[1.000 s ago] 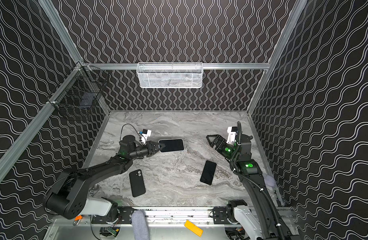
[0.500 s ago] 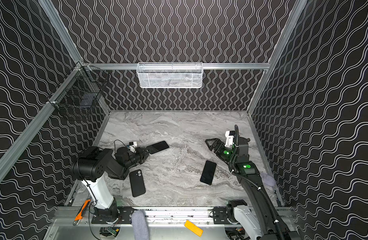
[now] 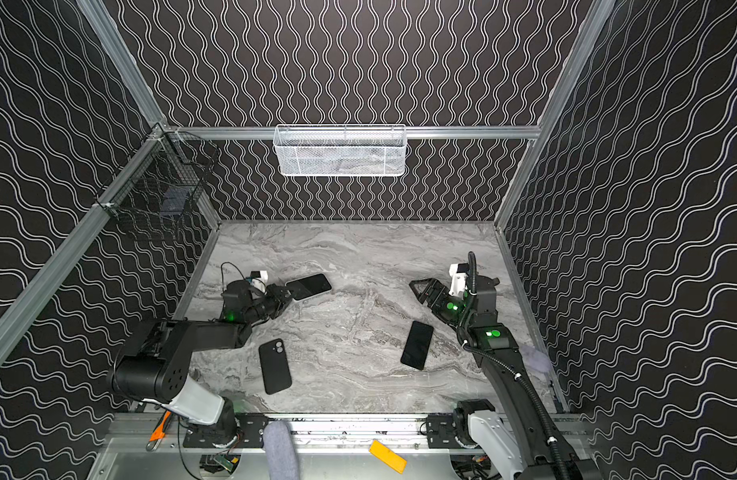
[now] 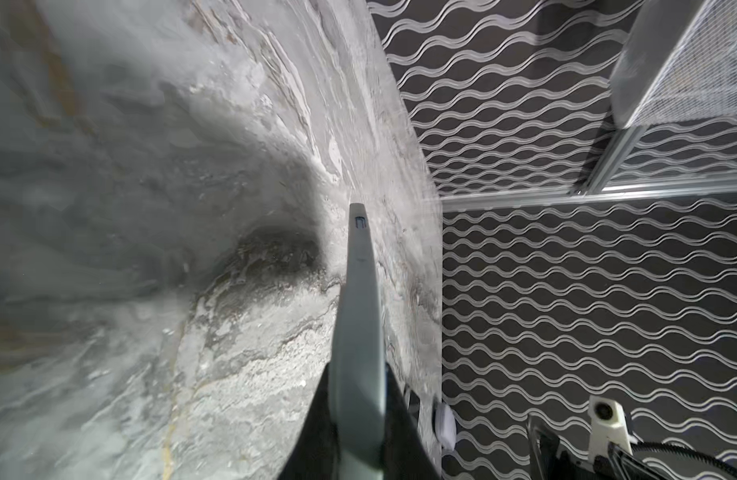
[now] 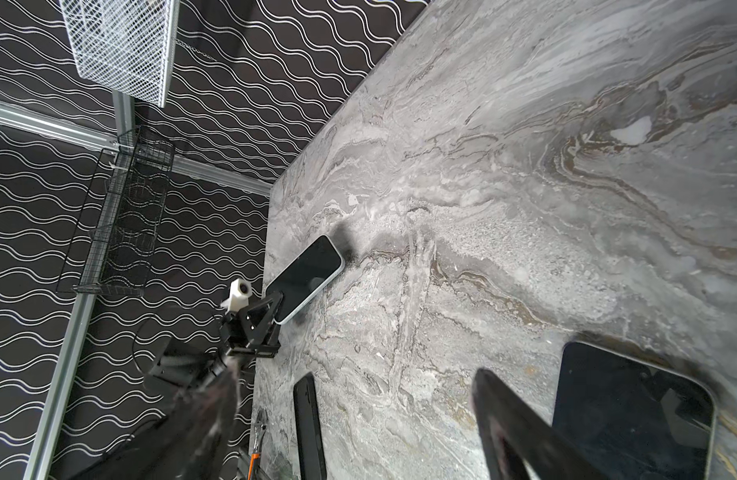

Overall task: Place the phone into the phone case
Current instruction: 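Lift the light-blue cased phone with the left gripper, carry it nearer the robot, set down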

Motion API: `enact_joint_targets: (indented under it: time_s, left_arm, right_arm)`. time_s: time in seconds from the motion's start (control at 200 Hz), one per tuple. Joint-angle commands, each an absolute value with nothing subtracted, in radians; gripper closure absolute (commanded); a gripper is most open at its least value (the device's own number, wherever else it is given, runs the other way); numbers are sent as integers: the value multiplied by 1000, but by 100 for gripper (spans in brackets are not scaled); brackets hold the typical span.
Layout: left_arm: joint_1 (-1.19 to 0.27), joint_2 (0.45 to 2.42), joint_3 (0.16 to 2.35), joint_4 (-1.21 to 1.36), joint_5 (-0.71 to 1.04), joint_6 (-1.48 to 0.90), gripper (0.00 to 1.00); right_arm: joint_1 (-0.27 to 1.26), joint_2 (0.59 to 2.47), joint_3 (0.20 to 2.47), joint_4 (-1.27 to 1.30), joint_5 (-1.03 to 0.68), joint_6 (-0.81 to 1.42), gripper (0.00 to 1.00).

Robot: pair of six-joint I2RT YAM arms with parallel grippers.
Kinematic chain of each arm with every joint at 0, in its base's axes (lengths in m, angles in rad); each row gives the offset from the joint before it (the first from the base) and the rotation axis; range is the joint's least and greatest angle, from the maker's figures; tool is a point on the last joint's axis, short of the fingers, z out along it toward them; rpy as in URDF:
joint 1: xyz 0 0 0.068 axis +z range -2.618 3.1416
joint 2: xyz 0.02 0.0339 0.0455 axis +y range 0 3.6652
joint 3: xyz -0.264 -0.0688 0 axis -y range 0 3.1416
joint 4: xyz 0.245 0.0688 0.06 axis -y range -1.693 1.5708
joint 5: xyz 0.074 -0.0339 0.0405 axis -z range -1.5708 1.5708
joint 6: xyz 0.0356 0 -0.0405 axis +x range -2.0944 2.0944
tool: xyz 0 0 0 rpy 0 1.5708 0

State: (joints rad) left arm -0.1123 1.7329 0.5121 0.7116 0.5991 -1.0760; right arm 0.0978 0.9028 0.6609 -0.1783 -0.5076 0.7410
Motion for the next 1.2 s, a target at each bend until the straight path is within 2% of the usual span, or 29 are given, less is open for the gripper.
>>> enact_joint_targets:
  time_s: [0.0,0.235,0.375,0.495,0.706,0.886,1.006,1.196]
  left_arm:
    - [-121,1708,591,516,729,-929,100]
    - [-134,1769,989,-309,939,-402,100]
    - [-214,1900,1144,-450,1119,-226,100]
    - [-339,2025,1341,-776,1084,89,100]
    - [-367,2204,1561,-1032,1079,294,100]
    - [-381,2340,1748,-1226,1025,420,94]
    - [-385,2408,1821,-1271,992,431,93]
    - [-387,2421,1801,-1234,900,387,93]
  right_arm:
    - [100,906,674,-146,-525,737,10]
    - [100,899,689,-161,-553,731,10]
    - [99,898,689,-172,-568,727,10]
    - [99,942,721,-183,-623,662,9]
    - [106,1024,740,-139,-742,640,8]
    - [107,1031,733,-180,-717,633,8]
    - [115,1032,711,-189,-713,633,8]
    - [128,1054,694,-192,-695,627,8]
